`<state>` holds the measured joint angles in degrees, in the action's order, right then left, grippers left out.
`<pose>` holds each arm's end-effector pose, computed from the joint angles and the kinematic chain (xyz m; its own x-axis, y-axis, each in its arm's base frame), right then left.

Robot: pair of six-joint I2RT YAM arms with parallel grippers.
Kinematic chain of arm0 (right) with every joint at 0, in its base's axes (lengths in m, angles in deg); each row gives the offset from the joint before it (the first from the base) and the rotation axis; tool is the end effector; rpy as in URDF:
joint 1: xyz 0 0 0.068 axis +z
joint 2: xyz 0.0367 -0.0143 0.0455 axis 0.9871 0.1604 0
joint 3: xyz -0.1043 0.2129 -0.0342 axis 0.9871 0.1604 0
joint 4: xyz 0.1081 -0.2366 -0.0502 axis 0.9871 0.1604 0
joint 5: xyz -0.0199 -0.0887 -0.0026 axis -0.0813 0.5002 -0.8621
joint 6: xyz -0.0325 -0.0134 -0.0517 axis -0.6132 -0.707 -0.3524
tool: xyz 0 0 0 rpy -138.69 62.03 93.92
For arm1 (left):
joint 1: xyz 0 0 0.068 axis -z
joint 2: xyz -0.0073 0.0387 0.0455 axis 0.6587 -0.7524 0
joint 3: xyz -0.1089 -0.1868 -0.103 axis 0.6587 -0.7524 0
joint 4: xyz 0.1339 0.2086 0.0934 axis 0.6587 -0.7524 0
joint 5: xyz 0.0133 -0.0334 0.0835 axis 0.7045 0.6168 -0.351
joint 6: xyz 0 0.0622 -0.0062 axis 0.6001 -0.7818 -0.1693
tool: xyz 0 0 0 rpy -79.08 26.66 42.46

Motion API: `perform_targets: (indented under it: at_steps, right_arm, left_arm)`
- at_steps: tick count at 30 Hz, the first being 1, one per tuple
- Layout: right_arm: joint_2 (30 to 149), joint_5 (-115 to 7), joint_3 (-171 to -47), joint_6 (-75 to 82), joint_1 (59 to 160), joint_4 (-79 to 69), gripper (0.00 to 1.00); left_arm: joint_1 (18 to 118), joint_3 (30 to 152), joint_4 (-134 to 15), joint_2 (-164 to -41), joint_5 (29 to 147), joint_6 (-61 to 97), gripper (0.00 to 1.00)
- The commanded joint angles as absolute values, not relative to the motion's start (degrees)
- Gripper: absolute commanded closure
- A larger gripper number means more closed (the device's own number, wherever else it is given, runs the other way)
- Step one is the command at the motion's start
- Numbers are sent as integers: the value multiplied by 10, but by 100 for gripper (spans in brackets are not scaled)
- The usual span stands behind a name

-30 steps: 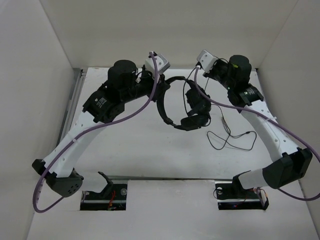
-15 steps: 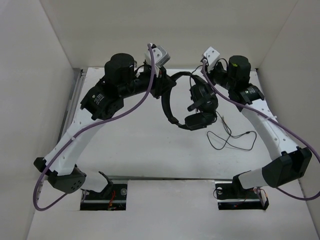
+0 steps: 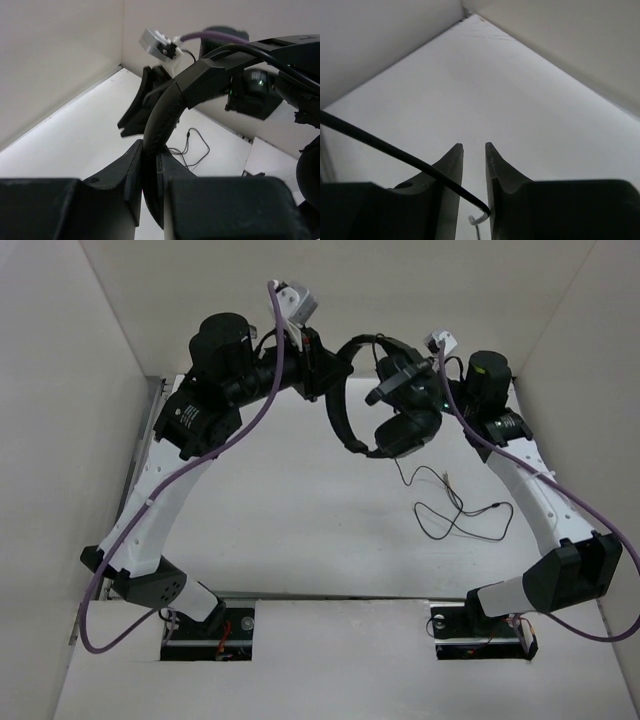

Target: Wrap the headphones

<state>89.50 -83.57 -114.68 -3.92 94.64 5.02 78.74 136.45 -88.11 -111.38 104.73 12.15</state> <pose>0.3252 0.1103 0.3814 -0.1688 -0.0464 -0.9846 -0.7740 0.6247 0.1032 0.2186 -0.1935 0.5405 -0.0035 -0.1153 -0.9933 0.8908 0.4510 -0.0555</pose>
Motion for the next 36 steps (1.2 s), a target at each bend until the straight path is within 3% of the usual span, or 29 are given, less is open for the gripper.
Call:
perform_targets:
  at_steps: [1,8,13,36]
  right_arm:
    - [877,-938,-1111,133,948,-61,67]
    - [857,-949,-983,336,987,-249,55]
    - [852,-946,-910,397,1016,-328,53]
    - [929,-974,-882,430,1196,-401,53]
  left_arm:
    - [761,1425,-810,-1125,1070,201,100]
    - [706,1462,-793,-1149,1068,255,100]
    - [669,1488,-786,-1169,1055,284,100]
    - [587,1484,-779,-1167,1006,292,100]
